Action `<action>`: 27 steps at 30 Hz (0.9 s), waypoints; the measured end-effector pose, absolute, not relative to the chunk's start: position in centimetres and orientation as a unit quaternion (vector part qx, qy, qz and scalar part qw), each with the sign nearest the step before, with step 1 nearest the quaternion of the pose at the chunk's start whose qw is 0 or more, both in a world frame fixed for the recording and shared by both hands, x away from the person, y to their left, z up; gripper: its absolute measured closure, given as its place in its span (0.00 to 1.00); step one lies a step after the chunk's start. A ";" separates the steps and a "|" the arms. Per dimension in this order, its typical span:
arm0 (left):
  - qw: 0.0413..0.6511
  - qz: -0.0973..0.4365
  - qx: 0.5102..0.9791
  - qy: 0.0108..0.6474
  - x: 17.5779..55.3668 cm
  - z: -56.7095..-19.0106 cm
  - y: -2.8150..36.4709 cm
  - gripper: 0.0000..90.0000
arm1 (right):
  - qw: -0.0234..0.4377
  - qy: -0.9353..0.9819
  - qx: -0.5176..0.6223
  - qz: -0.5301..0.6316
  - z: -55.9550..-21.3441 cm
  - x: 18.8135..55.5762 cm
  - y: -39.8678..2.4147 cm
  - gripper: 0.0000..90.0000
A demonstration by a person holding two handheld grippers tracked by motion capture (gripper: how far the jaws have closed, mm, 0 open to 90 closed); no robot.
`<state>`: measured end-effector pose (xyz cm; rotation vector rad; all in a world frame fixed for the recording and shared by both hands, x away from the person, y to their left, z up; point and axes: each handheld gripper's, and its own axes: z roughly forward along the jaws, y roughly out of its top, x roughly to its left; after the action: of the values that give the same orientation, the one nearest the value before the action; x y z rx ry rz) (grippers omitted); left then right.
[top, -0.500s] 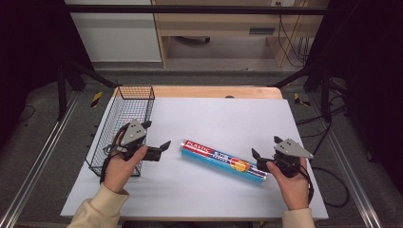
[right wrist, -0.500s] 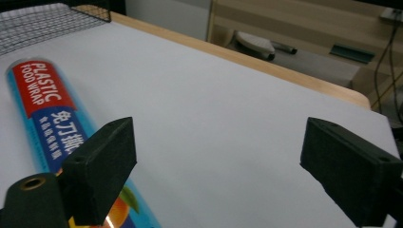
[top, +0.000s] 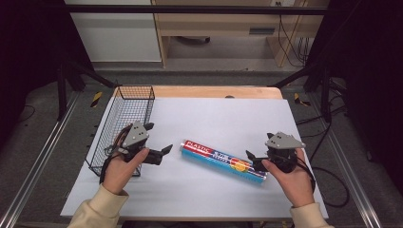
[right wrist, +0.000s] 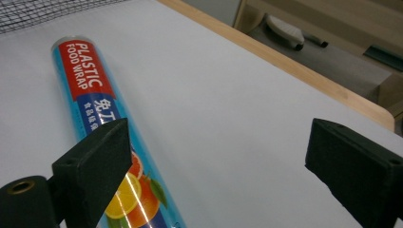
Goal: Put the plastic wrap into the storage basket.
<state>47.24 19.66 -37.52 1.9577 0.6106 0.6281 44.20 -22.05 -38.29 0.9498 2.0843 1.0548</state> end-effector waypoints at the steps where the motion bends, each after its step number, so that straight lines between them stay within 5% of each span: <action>1: 0.476 0.258 0.803 0.248 47.2 -37.5 19.6 0.04 | 0.301 0.790 0.357 0.396 -38.1 44.3 -22.0 0.09; 12: 0.459 0.252 0.816 0.244 47.4 -37.5 19.8 0.03 | 0.263 0.857 0.295 0.331 -36.6 46.0 -20.8 0.14; 27: 0.467 0.242 0.816 0.241 47.2 -37.1 19.8 0.04 | 0.154 0.913 0.231 0.299 -39.7 48.0 -17.2 0.11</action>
<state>47.19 19.76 -37.12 2.0019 0.5903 0.5939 47.99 -17.18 -39.66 0.6624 2.6160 0.8577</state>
